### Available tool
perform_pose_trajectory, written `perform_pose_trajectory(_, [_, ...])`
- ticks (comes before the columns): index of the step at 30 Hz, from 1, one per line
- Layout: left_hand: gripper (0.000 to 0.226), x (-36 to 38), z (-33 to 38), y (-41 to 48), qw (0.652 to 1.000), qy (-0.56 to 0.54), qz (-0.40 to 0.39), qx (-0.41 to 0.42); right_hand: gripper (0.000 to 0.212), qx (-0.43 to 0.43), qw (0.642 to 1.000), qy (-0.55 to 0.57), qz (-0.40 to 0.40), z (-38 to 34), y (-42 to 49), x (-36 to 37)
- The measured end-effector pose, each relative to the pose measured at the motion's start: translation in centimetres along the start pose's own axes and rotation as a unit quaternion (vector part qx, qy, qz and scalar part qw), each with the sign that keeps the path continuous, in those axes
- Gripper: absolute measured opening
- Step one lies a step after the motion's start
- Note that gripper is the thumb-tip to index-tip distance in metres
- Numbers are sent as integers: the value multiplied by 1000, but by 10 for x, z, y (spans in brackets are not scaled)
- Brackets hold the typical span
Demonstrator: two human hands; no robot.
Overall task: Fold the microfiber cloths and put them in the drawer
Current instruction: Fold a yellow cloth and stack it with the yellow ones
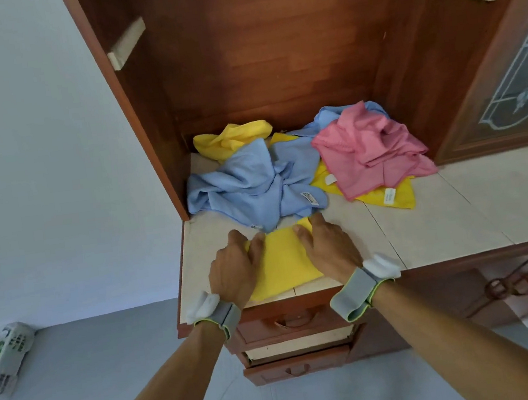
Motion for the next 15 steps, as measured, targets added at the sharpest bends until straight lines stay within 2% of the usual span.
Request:
perform_pose_trajectory(2, [44, 5, 20, 11, 997, -69, -16, 9, 38, -4, 997, 80, 13, 14, 2, -23])
perform_pose_trajectory(4, [45, 13, 51, 26, 993, -104, -41, 30, 32, -7, 993, 106, 48, 34, 3, -51])
perform_pose_trajectory(7, [40, 41, 100, 50, 970, -190, -138, 65, 25, -6, 993, 85, 80, 69, 5, -89])
perform_pose_trajectory(10, [43, 79, 162, 65, 912, -298, -268, 87, 26, 53, 992, 59, 98, 134, 11, -137])
perform_pose_trajectory(11, [38, 92, 180, 67, 891, -330, -300, 87, 26, 73, 990, 48, 110, 156, 11, -153])
perform_pose_trajectory(13, [23, 118, 218, 74, 876, -351, -318, 94, 26, 99, 986, 23, 131, 195, 14, -184])
perform_pose_trajectory(15, [31, 151, 254, 83, 875, -353, -317, 95, 26, 116, 983, -8, 145, 229, 16, -211])
Point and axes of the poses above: each hand's wrist, its own y-axis towards the middle knuckle, its own x-axis out of the palm, z = x × y, the point moved 6 cm from there along y, towards the middle knuckle, and after that the axes turned 8 degrees about -z, right-handed, at the moved point
